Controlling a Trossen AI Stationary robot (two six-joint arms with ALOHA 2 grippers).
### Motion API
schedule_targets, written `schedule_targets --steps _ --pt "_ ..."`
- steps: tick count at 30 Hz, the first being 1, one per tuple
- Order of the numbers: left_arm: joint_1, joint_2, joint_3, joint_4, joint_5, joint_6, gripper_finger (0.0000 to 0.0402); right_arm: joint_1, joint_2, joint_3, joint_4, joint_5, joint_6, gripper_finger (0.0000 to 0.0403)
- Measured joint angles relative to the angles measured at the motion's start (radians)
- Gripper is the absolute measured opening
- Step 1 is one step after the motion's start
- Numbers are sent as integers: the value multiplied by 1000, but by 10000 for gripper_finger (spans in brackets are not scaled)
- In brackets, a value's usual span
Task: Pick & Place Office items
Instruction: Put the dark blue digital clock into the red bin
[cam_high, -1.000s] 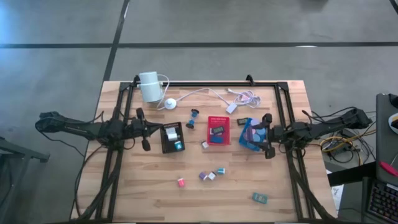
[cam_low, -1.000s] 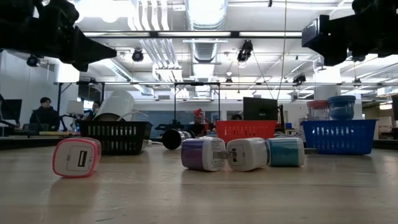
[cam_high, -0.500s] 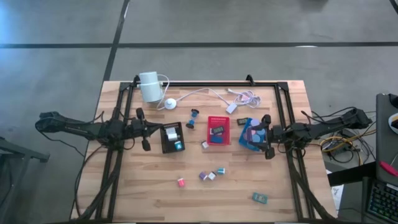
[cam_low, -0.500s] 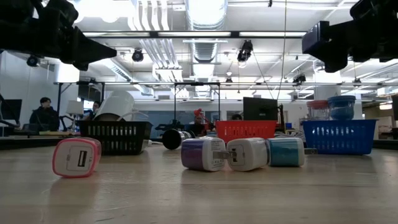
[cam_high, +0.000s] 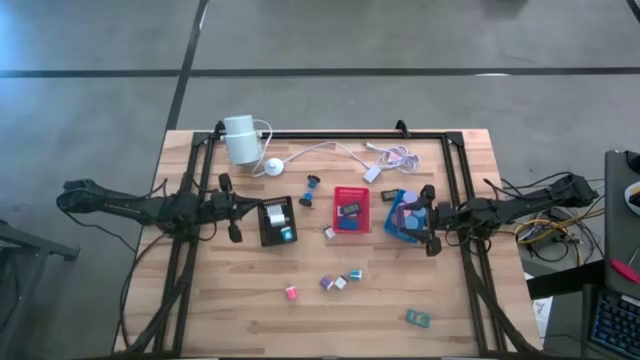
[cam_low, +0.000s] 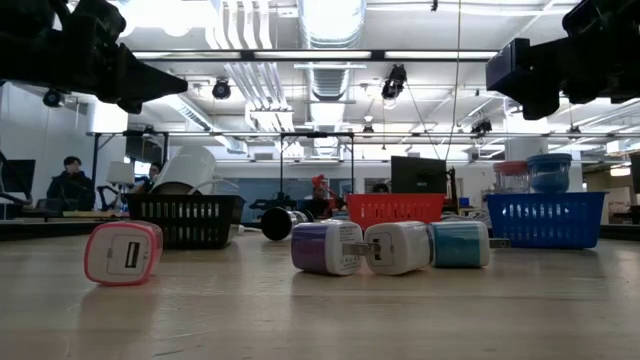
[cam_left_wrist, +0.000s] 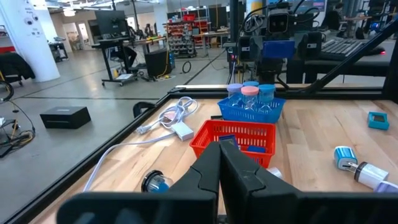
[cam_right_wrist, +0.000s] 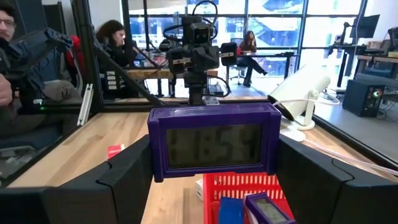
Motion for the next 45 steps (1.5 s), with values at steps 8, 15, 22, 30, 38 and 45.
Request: schedule_targets --steps 8,15,22,30,38,45 --pt "0 0 0 0 0 0 14 -4 14 99 -79 55 11 279" --pt "0 0 0 0 -1 0 14 -7 164 396 -481 162 72 279" --pt "0 0 0 0 -2 -1 14 -31 374 662 -787 190 147 279" --pt "0 0 0 0 -2 -3 14 -96 600 856 -936 177 146 279" --pt "0 0 0 0 -2 -3 14 -188 835 1017 -1052 50 119 279" --pt "0 0 0 -1 1 -3 14 -242 1053 1172 -1147 -13 60 279"
